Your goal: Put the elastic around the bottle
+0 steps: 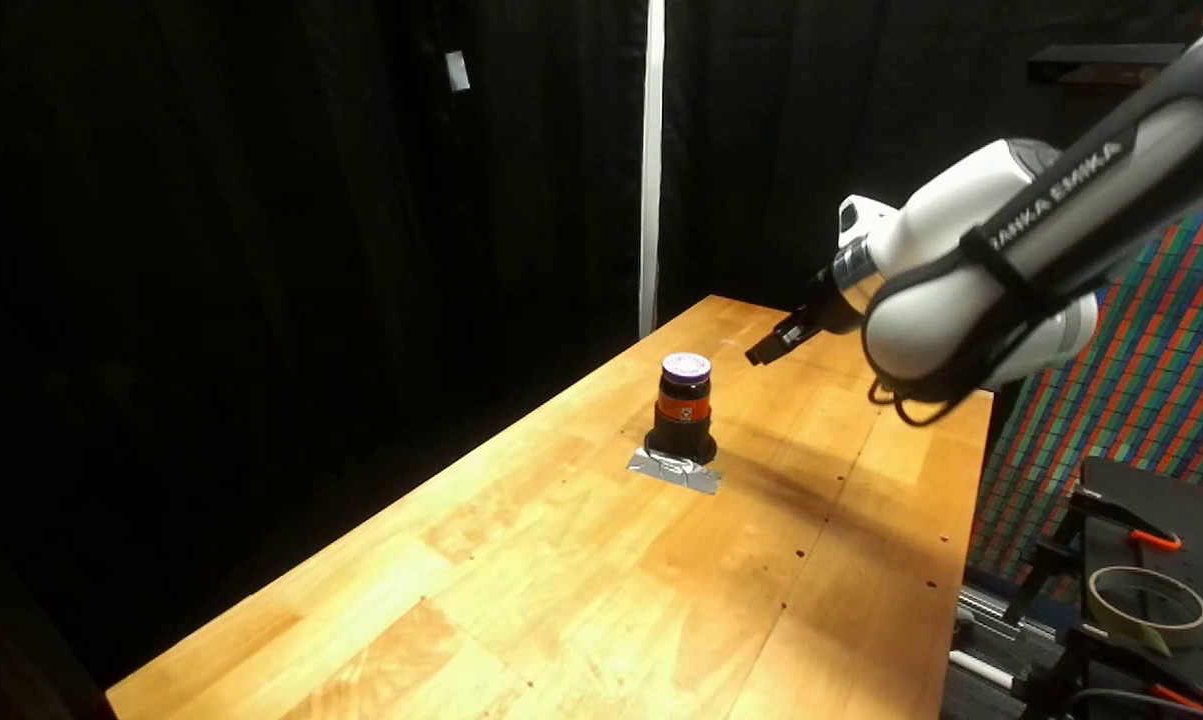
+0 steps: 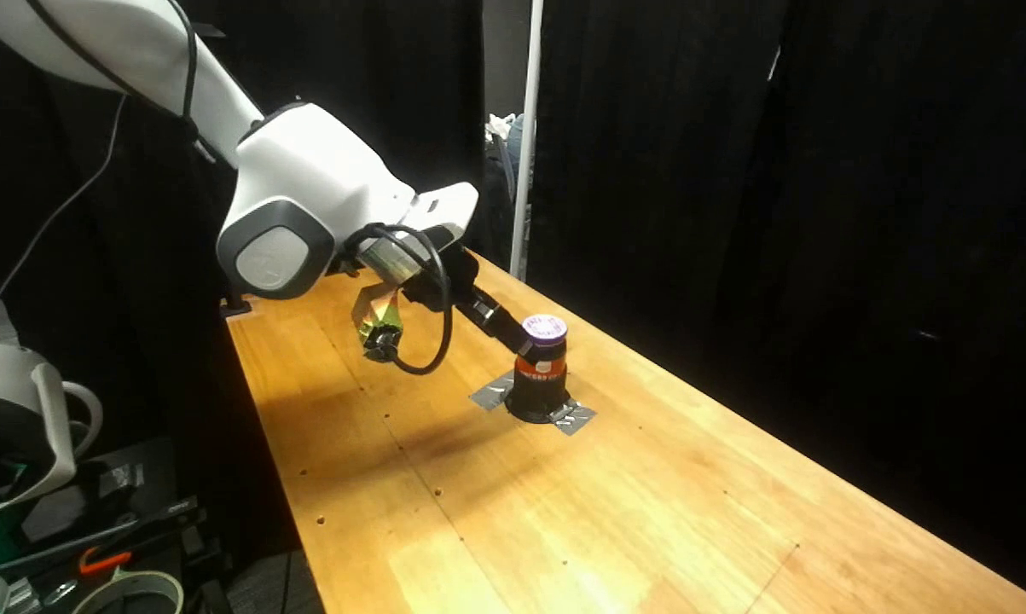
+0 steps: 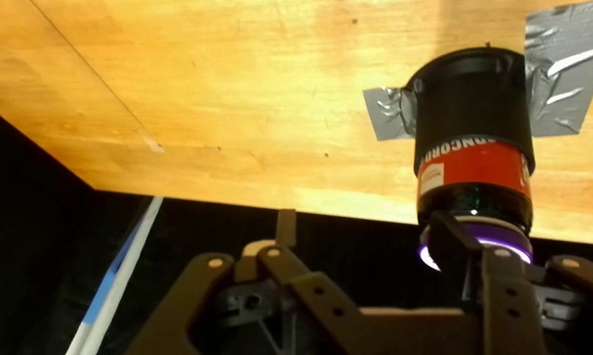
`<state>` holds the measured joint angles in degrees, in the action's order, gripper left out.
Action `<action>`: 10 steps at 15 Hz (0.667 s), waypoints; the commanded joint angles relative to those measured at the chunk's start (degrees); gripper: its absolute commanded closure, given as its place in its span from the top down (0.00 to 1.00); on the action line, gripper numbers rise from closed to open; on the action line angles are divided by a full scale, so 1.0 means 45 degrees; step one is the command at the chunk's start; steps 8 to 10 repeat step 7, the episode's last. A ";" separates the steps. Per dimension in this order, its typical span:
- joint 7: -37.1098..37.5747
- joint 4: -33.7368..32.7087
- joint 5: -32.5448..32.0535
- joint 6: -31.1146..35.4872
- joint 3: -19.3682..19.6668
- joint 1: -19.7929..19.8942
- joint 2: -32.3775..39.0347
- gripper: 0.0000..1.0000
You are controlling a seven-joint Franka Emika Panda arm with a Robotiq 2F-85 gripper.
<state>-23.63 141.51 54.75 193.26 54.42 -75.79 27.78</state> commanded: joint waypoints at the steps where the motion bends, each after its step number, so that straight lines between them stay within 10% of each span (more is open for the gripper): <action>1: -0.0655 0.0159 -0.0135 -0.3707 0.3545 -0.2572 0.1049 0.99; 7: 0.3907 -0.0922 -0.7556 -1.0475 0.8330 -0.5646 0.1104 1.00; 10: 0.3907 -0.0922 -0.7556 -1.0475 0.8330 -0.5646 0.1104 1.00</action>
